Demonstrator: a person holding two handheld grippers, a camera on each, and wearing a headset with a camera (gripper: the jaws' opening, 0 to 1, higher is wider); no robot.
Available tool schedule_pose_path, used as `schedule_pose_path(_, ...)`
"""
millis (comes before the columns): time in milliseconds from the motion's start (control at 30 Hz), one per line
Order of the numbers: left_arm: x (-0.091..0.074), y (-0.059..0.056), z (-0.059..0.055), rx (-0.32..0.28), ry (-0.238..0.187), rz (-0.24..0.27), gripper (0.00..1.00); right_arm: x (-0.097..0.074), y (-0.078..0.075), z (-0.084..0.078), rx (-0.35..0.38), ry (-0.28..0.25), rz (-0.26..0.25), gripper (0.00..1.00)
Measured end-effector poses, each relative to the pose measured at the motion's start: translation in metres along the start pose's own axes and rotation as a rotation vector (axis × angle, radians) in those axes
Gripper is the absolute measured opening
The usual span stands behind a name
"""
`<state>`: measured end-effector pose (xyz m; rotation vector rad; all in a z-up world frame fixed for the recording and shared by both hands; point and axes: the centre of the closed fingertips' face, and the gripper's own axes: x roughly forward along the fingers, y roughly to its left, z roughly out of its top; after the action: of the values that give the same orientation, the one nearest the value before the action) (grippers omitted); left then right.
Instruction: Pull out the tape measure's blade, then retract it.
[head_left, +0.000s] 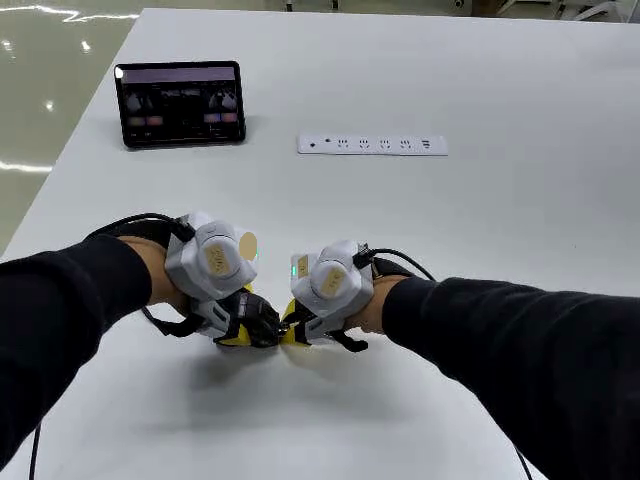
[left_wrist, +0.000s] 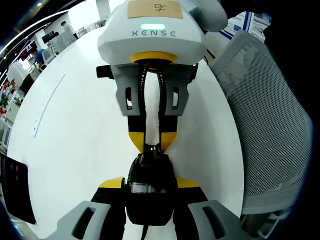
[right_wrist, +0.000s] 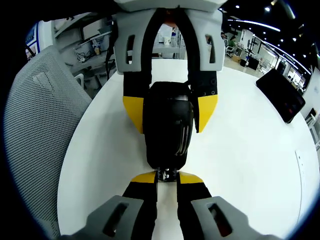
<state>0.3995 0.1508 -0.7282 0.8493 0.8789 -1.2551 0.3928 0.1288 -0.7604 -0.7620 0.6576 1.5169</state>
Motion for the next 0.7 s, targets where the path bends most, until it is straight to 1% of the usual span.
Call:
schedule_pose_path(167, 0.0, 0.0, 0.0, -0.007, -0.007, 0.004, 0.32, -0.003, 0.0, -0.004, 0.019, -0.001, -0.004, 0.09)
schedule_pose_path(433, -0.001, -0.001, 0.001, -0.018, -0.009, 0.006, 0.32, -0.008, 0.0, -0.01, 0.011, 0.017, -0.015, 0.1)
schedule_pose_path(700, -0.002, -0.002, 0.002, -0.024, -0.014, 0.007, 0.32, -0.014, 0.0, -0.017, 0.038, 0.018, -0.027, 0.1)
